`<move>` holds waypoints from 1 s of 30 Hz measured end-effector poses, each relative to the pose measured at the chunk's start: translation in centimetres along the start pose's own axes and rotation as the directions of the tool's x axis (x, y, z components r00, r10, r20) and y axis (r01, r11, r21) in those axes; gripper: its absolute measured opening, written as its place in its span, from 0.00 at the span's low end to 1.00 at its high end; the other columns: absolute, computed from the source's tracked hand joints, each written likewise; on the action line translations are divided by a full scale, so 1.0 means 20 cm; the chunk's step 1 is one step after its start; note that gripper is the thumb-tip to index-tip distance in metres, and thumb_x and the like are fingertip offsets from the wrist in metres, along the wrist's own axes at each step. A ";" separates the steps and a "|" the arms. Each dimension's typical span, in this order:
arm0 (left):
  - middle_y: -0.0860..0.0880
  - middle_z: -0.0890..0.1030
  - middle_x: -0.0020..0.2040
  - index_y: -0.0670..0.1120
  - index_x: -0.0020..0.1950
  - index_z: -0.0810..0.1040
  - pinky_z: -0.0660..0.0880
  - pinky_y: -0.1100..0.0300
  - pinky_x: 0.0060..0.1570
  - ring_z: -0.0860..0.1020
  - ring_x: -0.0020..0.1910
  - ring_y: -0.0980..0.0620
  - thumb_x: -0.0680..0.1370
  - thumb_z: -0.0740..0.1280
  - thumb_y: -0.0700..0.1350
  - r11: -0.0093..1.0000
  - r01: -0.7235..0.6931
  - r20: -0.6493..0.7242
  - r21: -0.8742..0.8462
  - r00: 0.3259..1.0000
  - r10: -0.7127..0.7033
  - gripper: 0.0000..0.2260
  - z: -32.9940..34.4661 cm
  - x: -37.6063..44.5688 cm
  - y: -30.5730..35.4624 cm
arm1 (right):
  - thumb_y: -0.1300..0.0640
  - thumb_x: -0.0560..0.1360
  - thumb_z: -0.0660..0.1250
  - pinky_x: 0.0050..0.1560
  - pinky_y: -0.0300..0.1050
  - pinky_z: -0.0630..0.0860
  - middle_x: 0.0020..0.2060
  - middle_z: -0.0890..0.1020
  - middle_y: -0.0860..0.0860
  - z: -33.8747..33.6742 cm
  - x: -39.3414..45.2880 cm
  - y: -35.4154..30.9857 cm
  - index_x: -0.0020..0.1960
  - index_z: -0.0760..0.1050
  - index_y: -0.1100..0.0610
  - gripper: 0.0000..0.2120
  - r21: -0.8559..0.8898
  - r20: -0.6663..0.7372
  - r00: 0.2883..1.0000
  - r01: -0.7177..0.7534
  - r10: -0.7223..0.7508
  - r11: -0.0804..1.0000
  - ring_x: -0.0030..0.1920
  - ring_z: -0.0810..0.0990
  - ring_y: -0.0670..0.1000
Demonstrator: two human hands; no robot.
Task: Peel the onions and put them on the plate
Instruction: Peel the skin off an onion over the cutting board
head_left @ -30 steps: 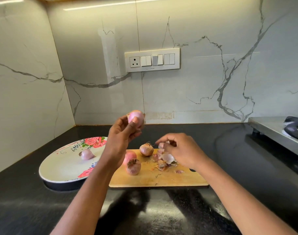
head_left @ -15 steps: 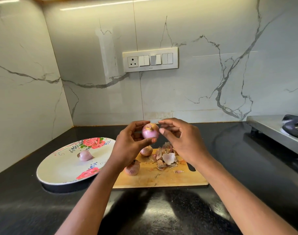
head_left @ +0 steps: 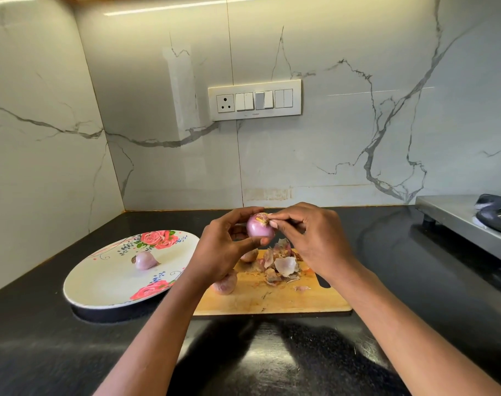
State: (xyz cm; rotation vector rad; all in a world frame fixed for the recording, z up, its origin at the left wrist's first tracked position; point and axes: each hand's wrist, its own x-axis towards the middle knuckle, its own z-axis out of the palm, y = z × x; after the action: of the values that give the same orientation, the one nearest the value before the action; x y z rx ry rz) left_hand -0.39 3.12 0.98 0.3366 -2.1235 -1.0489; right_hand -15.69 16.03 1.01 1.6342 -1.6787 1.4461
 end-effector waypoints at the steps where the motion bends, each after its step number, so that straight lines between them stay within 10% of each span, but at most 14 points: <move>1: 0.55 0.83 0.60 0.54 0.67 0.79 0.79 0.52 0.63 0.82 0.59 0.55 0.72 0.79 0.42 1.000 -0.001 -0.002 0.004 1.000 0.001 0.25 0.00 0.00 0.00 | 0.60 0.74 0.76 0.44 0.43 0.82 0.45 0.86 0.48 0.00 0.00 0.00 0.53 0.86 0.56 0.08 0.001 0.002 1.000 0.000 0.000 1.000 0.44 0.84 0.43; 16: 0.55 0.83 0.58 0.50 0.66 0.79 0.79 0.66 0.54 0.82 0.56 0.59 0.72 0.78 0.40 0.994 0.001 -0.026 -0.105 1.000 -0.004 0.24 0.00 -0.01 0.03 | 0.62 0.74 0.75 0.40 0.33 0.79 0.36 0.84 0.43 0.01 0.00 -0.01 0.46 0.83 0.55 0.03 0.106 -0.066 0.966 -0.242 0.250 0.964 0.37 0.83 0.41; 25: 0.59 0.82 0.59 0.54 0.66 0.78 0.78 0.69 0.54 0.81 0.56 0.62 0.72 0.79 0.42 1.000 0.002 -0.040 -0.027 0.999 -0.003 0.24 0.00 0.00 0.01 | 0.69 0.79 0.64 0.47 0.27 0.77 0.47 0.85 0.44 -0.03 -0.01 0.00 0.58 0.82 0.53 0.16 -0.029 0.247 0.923 -0.297 0.294 0.955 0.45 0.84 0.39; 30: 0.59 0.82 0.59 0.54 0.67 0.78 0.78 0.68 0.55 0.81 0.57 0.60 0.72 0.79 0.43 1.000 0.000 -0.036 0.022 0.999 0.001 0.24 0.00 0.01 0.00 | 0.67 0.77 0.65 0.39 0.27 0.71 0.41 0.83 0.45 -0.04 0.00 -0.02 0.45 0.82 0.53 0.11 -0.012 0.175 0.941 -0.291 0.289 0.957 0.39 0.78 0.39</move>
State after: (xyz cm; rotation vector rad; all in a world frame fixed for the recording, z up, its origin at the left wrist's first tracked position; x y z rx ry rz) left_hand -0.52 3.07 1.01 0.3623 -2.1044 -1.0130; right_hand -15.69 16.86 1.49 1.6141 -2.0870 1.4823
